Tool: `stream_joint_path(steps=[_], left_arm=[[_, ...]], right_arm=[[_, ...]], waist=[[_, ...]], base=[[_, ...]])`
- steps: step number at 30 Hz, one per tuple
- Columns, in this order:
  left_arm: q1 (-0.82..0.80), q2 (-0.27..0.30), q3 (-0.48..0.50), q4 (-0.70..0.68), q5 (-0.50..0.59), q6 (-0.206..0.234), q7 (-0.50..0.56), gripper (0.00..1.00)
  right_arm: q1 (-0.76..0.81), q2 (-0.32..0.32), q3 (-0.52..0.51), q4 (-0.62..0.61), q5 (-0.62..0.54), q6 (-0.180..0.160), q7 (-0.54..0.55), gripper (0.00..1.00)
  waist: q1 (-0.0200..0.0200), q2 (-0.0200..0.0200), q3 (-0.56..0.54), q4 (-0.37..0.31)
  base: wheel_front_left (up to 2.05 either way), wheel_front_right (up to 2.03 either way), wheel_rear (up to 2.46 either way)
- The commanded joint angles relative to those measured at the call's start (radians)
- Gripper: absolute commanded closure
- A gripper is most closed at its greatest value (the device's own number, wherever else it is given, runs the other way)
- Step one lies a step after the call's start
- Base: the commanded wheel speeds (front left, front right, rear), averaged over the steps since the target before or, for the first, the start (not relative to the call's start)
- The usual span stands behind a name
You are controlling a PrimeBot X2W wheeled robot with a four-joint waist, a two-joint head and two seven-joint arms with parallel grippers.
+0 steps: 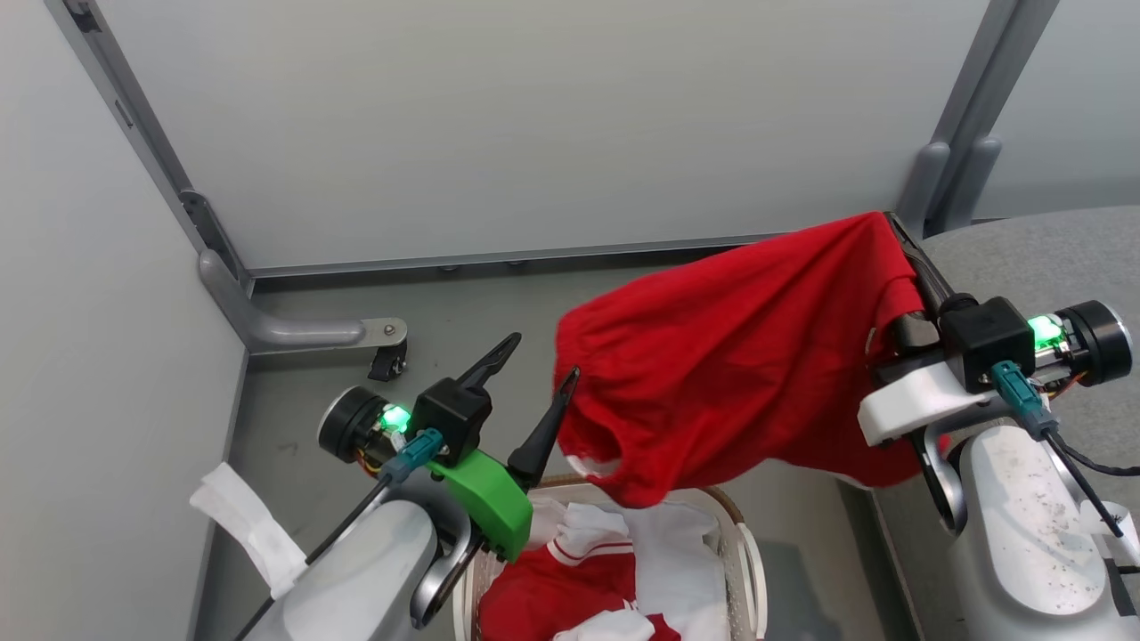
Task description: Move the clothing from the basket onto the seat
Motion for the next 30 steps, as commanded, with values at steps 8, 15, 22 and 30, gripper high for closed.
stream_joint_path(steps=[8, 15, 22, 30], left_arm=[[0.117, -0.053, 0.129, -0.037, 0.084, -0.03, 0.0, 0.0], [0.175, -0.094, 0.198, -0.05, 0.13, -0.047, 0.0, 0.0], [0.204, -0.121, 0.234, -0.052, 0.154, -0.059, -0.001, 0.0], [0.23, -0.137, 0.265, -0.069, 0.164, -0.064, 0.0, 0.0]], right_arm=[[0.044, -0.004, -0.057, -0.024, -0.026, -0.001, -0.005, 1.0], [0.062, -0.004, -0.081, -0.023, -0.027, -0.001, -0.005, 1.0], [0.052, -0.004, -0.091, -0.021, -0.027, -0.001, -0.005, 1.0], [0.02, -0.004, -0.093, -0.012, -0.038, -0.001, -0.005, 1.0]], waist=[[0.0, -0.0001, -0.006, -0.007], [0.0, -0.0001, -0.01, -0.026], [0.0, -0.0001, -0.007, -0.051], [0.0, -0.0001, 0.002, -0.133]], base=[[0.0, 0.0, 0.0], [0.0, 0.0, 0.0], [0.0, 0.0, 0.0], [0.0, 0.0, 0.0]])
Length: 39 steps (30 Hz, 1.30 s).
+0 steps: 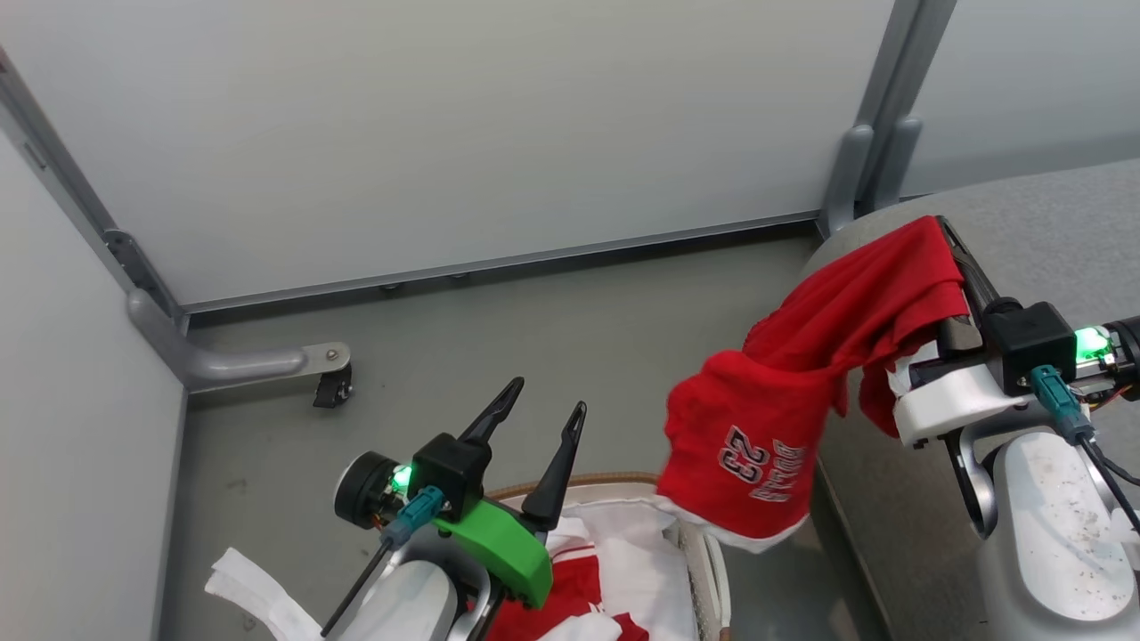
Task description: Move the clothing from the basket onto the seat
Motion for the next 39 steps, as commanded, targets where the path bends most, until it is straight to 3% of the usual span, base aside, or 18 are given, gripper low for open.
stream_joint_path(steps=[1, 20, 28, 39], left_arm=[[0.015, -0.002, 0.009, -0.006, 0.0, -0.003, 0.001, 0.0], [0.024, -0.01, 0.045, -0.025, 0.024, -0.004, 0.001, 0.0], [0.012, -0.011, 0.042, -0.017, 0.034, -0.004, 0.001, 0.0], [-0.031, 0.007, 0.007, -0.035, 0.051, -0.004, 0.001, 0.0]], right_arm=[[-0.009, -0.004, -0.005, 0.003, -0.004, -0.001, -0.005, 1.0], [-0.021, -0.004, -0.039, -0.01, -0.02, -0.001, -0.005, 1.0], [-0.027, -0.004, -0.055, -0.015, -0.01, -0.001, -0.005, 1.0], [-0.133, -0.036, -0.005, -0.004, -0.021, -0.001, -0.005, 1.0]], waist=[[0.0, 0.0, 0.006, -0.046], [0.0, 0.0, 0.048, -0.317], [0.0, 0.0, 0.068, -0.35], [0.0, 0.0, 0.166, -0.326]], base=[[0.0, 0.0, 0.0], [0.0, 0.0, 0.0], [0.0, 0.0, 0.0], [0.0, 0.0, 0.0]])
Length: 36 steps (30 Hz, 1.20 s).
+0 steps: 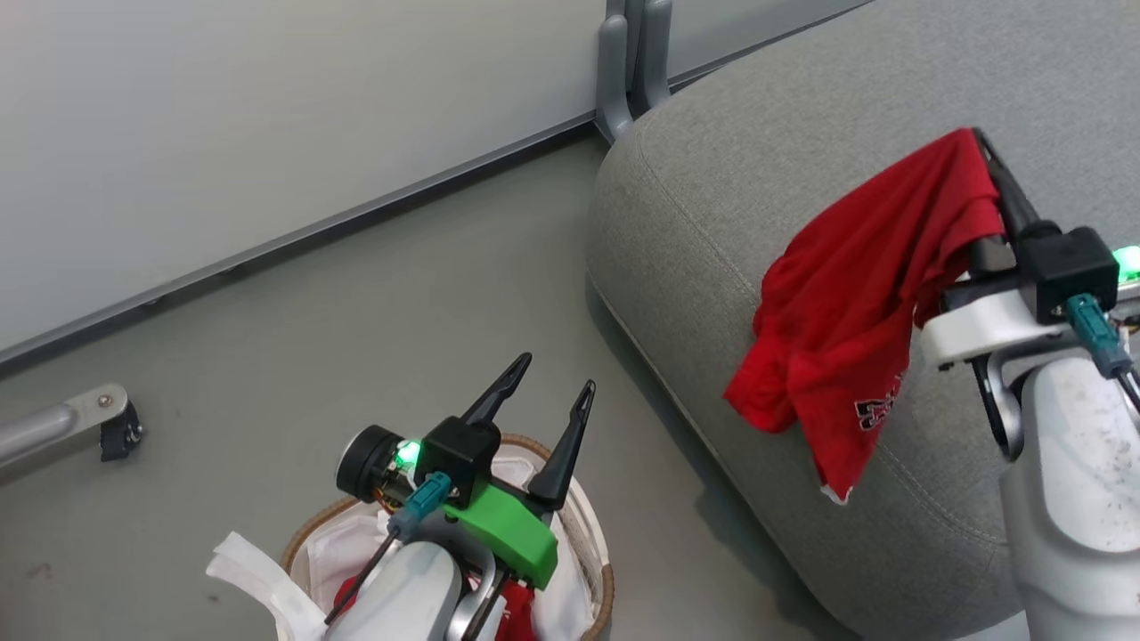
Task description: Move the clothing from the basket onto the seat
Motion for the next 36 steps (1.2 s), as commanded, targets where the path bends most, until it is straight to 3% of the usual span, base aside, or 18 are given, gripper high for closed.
stream_joint_path(steps=[1, 9, 16, 23, 28, 36], left_arm=[[-0.02, 0.017, 0.003, -0.007, 0.008, -0.002, 0.001, 0.0], [-0.102, 0.053, 0.027, -0.06, 0.042, -0.002, 0.001, 0.0], [-0.175, 0.082, 0.039, -0.104, 0.083, -0.002, 0.001, 0.0], [-0.23, 0.083, 0.054, -0.146, 0.106, 0.003, 0.001, 0.0], [-0.26, 0.08, 0.053, -0.173, 0.123, 0.01, 0.001, 0.0], [-0.282, 0.097, 0.055, -0.179, 0.13, 0.024, 0.001, 0.0]], right_arm=[[-0.043, -0.008, 0.01, 0.003, -0.003, -0.001, -0.005, 1.0], [-0.342, -0.085, -0.019, 0.046, 0.01, -0.001, -0.005, 1.0], [-0.613, -0.216, -0.105, 0.126, 0.013, -0.001, -0.005, 1.0], [-0.761, -0.315, -0.152, 0.214, -0.014, -0.001, -0.005, 1.0], [-0.801, -0.335, -0.151, 0.327, -0.007, -0.001, -0.004, 1.0], [-0.764, -0.294, -0.157, 0.453, 0.0, -0.001, -0.004, 1.0]], waist=[[0.0, -0.0001, 0.051, 0.014], [0.0, -0.0001, 0.211, 0.05], [0.0, -0.0001, 0.362, 0.092], [0.0, -0.0001, 0.489, 0.13], [0.0, -0.0001, 0.565, 0.137], [0.0, -0.0001, 0.636, 0.118]], base=[[0.0, 0.0, 0.0], [0.0, 0.0, 0.0], [0.0, 0.0, 0.0], [0.0, 0.0, 0.0], [0.0, 0.0, 0.0], [0.0, 0.0, 0.0]])
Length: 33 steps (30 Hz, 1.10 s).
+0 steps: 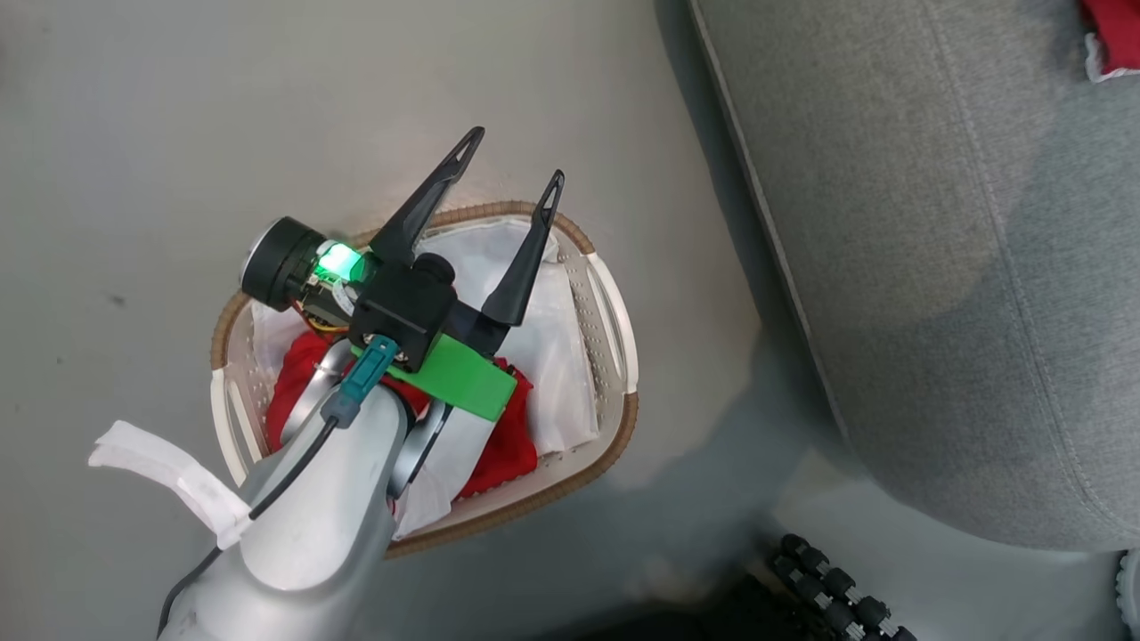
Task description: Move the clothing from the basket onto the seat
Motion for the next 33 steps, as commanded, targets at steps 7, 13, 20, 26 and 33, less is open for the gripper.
stream_joint_path(steps=[7, 13, 20, 26, 33], left_arm=[[-0.002, 0.026, 0.009, 0.001, -0.005, 0.018, 0.003, 0.0], [0.011, 0.04, 0.01, 0.001, -0.014, 0.025, 0.006, 0.0], [0.013, 0.036, 0.004, 0.013, -0.019, 0.032, 0.01, 0.0], [0.022, 0.037, -0.019, 0.042, -0.022, 0.021, 0.005, 0.0], [0.025, 0.028, -0.018, 0.073, -0.044, 0.015, -0.001, 0.0]], right_arm=[[0.09, 0.028, -0.029, 0.081, -0.014, -0.001, -0.003, 1.0], [0.157, 0.064, -0.023, 0.099, -0.033, -0.001, -0.002, 1.0], [0.232, 0.108, -0.036, 0.045, -0.02, -0.001, -0.002, 0.0], [0.344, 0.136, -0.037, -0.027, -0.001, -0.001, -0.002, 0.0], [0.479, 0.163, -0.017, -0.098, 0.018, -0.001, -0.002, 0.0]], waist=[[-0.0003, 0.0, 0.067, -0.016], [-0.0003, 0.0, 0.068, -0.035], [-0.0003, 0.0, 0.049, -0.049], [-0.0003, 0.0, 0.005, -0.046], [-0.0003, 0.0, -0.081, -0.038]], base=[[0.0, 0.0, 0.0], [0.0, 0.0, 0.0], [0.0, 0.0, 0.0], [0.0, 0.0, 0.0], [0.0, 0.0, 0.0]])
